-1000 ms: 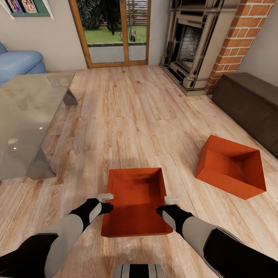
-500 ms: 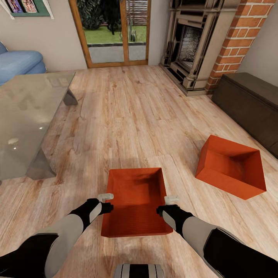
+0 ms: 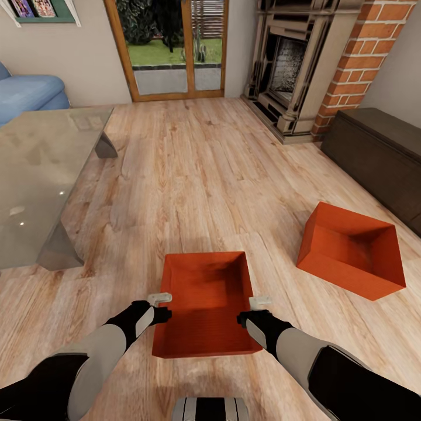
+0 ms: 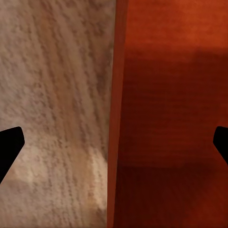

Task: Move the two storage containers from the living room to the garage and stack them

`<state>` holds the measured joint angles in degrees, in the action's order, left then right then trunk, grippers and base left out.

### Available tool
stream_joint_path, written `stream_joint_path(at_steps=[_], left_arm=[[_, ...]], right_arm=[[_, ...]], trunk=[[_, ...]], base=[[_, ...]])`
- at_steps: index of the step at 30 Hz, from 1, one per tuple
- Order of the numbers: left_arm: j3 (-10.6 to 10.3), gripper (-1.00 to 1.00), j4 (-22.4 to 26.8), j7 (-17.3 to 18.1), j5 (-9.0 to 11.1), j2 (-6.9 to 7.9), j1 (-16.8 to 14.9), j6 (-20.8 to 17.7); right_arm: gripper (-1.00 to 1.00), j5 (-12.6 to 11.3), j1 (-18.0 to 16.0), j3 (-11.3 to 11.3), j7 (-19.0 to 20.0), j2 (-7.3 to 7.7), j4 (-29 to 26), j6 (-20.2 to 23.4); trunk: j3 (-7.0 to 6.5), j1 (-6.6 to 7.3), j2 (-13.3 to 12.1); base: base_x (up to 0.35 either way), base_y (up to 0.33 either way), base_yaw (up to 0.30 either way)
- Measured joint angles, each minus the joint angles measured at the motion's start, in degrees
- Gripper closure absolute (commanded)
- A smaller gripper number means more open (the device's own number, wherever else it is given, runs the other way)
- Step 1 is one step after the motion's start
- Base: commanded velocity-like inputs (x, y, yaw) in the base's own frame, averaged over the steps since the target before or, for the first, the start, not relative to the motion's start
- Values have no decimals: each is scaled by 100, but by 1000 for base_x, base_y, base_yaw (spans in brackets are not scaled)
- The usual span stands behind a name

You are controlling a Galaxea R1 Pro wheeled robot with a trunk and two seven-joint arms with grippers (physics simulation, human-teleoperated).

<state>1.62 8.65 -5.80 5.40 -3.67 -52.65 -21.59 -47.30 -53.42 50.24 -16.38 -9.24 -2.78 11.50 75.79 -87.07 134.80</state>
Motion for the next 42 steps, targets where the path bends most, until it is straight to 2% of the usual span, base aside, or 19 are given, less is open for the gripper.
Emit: stream_joint_path(at_steps=[11, 19, 27, 35, 42], left_arm=[[0, -100, 1, -3, 0, 1, 0, 3], [0, -100, 0, -7, 0, 1, 0, 10], [-3, -100, 0, -9, 0, 0, 0, 10], [-8, -100, -2, -9, 0, 0, 0, 25], [-8, -100, 0, -9, 0, 8, 0, 28]], right_arm=[[-100, 0, 0, -1, 0, 22, -2, -4], [-100, -7, 0, -5, 6, 134, -1, -15], [-100, -9, 0, -2, 6, 149, -2, -17], [-100, -10, 0, 6, 6, 141, -1, -18], [-100, -9, 0, 8, 3, 140, -3, -18]], trunk=[[0, 0, 0], [0, 0, 0], [0, 0, 0], [143, -175, 319], [144, -176, 321]], base=[[0, 0, 0], [0, 0, 0], [0, 0, 0], [0, 0, 0], [0, 0, 0]])
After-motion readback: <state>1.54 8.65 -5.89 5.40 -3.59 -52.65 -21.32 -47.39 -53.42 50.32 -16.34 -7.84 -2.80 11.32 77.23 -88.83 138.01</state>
